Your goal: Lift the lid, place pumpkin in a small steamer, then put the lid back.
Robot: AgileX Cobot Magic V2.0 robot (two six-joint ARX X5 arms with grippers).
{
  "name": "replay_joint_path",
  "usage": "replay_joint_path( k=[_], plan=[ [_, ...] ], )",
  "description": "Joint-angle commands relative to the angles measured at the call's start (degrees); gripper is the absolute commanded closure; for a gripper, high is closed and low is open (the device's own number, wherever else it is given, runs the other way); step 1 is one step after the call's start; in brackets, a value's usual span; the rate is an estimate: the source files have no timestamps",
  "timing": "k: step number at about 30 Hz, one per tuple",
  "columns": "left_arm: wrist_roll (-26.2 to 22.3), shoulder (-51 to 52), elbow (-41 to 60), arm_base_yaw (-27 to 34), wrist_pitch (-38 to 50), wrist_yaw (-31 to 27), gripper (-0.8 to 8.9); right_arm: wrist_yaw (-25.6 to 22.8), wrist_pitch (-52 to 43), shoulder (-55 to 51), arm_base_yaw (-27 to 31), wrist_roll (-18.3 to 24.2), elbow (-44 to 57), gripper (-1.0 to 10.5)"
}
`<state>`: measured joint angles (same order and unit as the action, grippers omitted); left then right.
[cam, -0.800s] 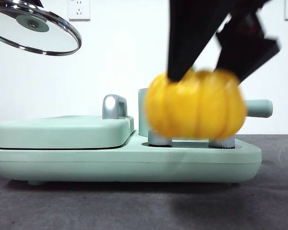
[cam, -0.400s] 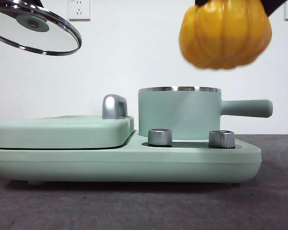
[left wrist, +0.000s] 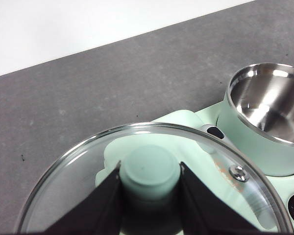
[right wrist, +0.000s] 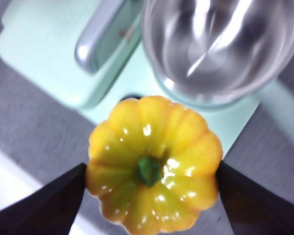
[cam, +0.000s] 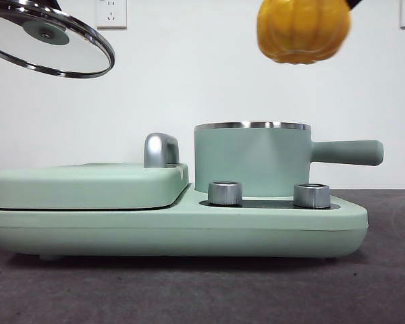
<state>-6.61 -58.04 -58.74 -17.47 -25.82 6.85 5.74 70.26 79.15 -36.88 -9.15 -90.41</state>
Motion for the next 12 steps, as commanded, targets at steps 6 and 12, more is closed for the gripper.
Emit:
replay_joint_path(
  k=[6,12],
  plan=[
    [-0.3,0.3,-1.0,-0.1,1.9,0.1,7.99,-0.4,-3.7,9.8,1.9,6.5,-8.4,5.9],
    [-0.3,0.3,-1.0,-0.1,1.9,0.1,7.99,-0.5,-7.1,16.2,3.2,8.2,-10.1,5.9]
  ],
)
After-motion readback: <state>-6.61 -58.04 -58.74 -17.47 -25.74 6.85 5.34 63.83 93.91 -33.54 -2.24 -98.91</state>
